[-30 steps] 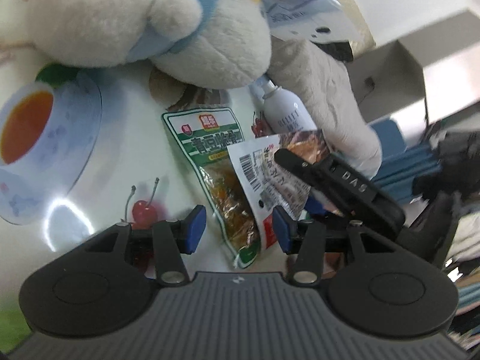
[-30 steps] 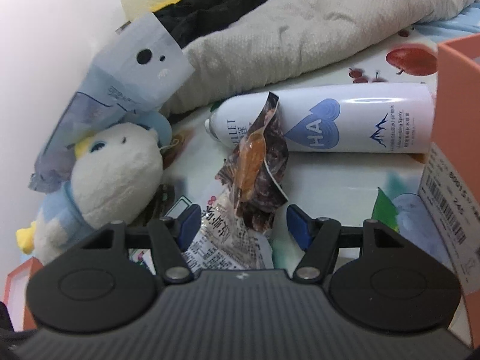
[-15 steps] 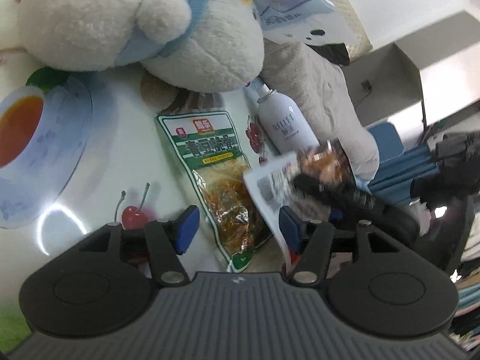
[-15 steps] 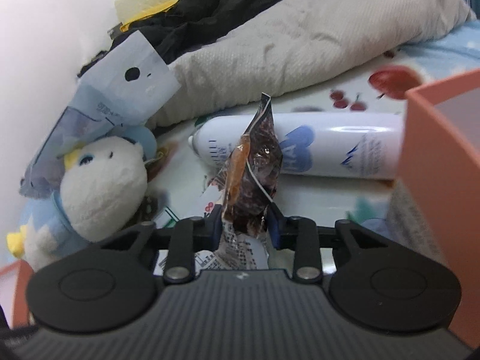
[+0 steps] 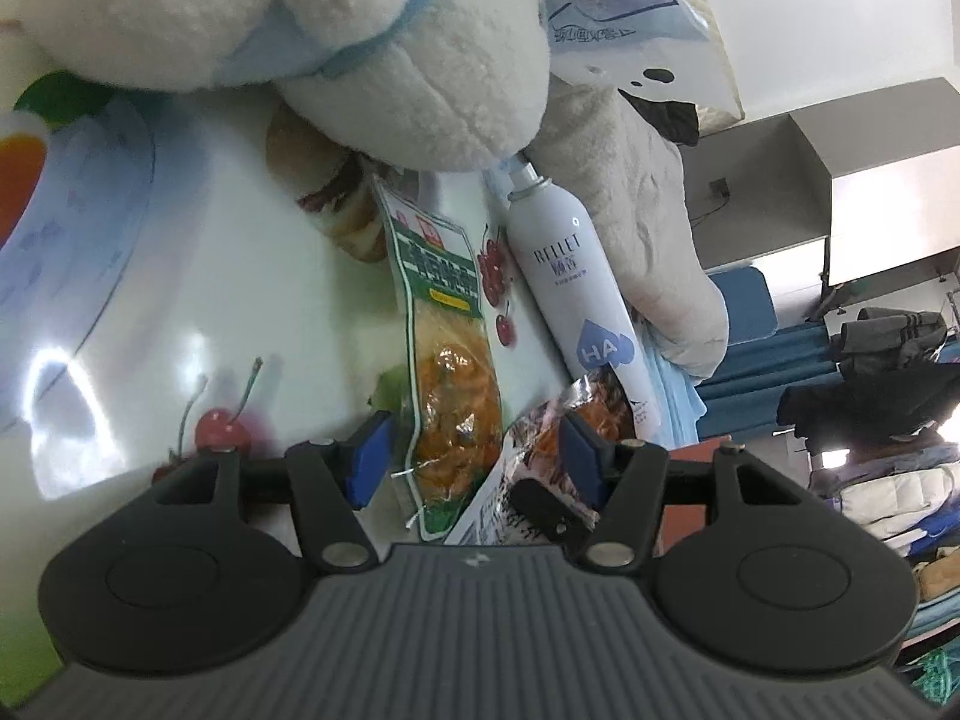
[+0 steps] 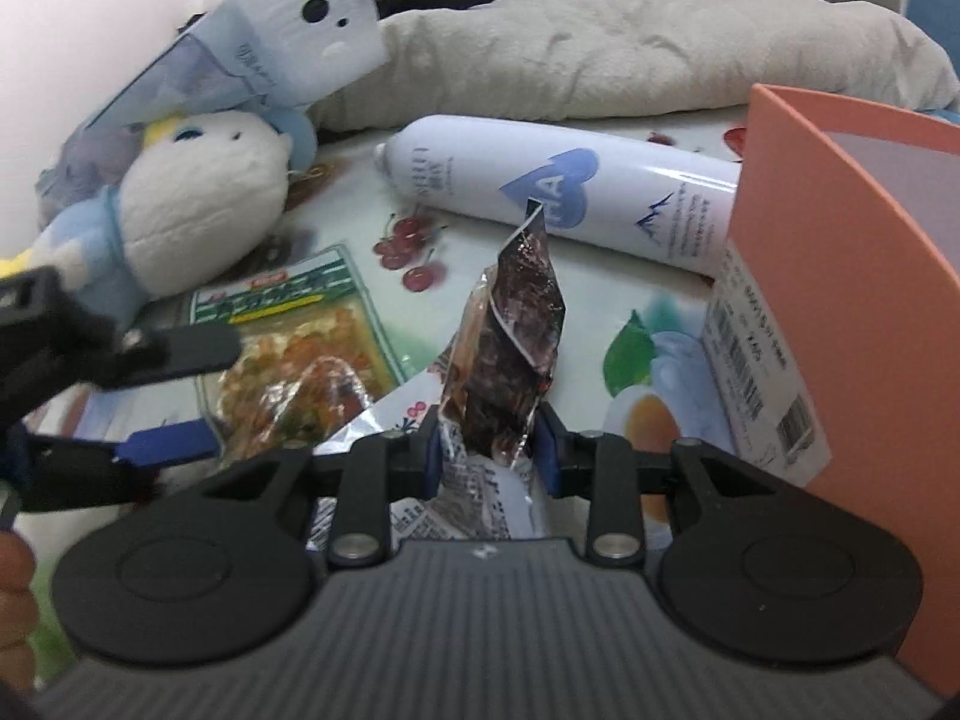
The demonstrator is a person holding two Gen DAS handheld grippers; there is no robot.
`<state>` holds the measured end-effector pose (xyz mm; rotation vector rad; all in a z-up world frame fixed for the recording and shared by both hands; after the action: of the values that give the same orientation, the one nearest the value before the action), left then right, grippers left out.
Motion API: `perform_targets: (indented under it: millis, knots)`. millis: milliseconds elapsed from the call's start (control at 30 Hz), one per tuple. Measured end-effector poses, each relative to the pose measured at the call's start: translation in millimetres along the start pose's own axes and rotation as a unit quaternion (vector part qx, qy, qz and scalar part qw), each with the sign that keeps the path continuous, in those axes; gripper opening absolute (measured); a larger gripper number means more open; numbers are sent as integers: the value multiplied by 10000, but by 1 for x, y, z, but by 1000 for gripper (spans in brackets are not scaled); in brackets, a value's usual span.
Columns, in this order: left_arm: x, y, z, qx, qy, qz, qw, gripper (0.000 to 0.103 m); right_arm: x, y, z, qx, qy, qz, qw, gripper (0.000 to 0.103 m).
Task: Organize snacks
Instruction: 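Grasp the brown translucent packet with the right gripper while the left moves to the green-labelled packet, then close the left gripper on the green-labelled packet while the right holds the brown packet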
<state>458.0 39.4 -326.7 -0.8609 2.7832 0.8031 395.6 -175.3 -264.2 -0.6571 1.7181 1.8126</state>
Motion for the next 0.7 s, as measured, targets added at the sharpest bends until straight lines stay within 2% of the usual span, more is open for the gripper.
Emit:
perform_targets:
  millis: [100, 233, 400, 467, 533, 700]
  knots:
    - [-1, -3, -3, -118, -96, -12, 9999, 65, 1, 0, 3, -44, 56, -9, 10000, 34]
    - [4, -10, -21, -623, -872, 10, 9942, 64, 4, 1, 5, -114, 114, -16, 9999, 34]
    - [9, -23, -39, -1266, -1677, 4, 9777, 63, 6, 0, 9, -141, 201, -51, 9997, 34]
    - [9, -28, -42, -1442, -1869, 30, 9717, 61, 5, 1, 9, -155, 246, -37, 9996, 34]
    - [10, -31, -46, -1675, -2156, 89, 9620, 55, 4, 1, 8, -200, 239, 14, 9995, 34]
    - [16, -37, -49, -1949, -2556, 106, 9469, 51, 7, 2, 11, -141, 346, -41, 9993, 34]
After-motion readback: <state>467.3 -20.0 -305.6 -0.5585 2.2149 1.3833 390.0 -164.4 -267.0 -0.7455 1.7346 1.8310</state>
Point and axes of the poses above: each gripper's, at about its wrist camera, not at the fingertips, and y roughly against the way its jaws point, z to its left, x to its underside, the point moved 5 cm from there along -y, roughly the way its jaws point, and after that the axes turned 4 degrees about x, right-handed, at the moved point
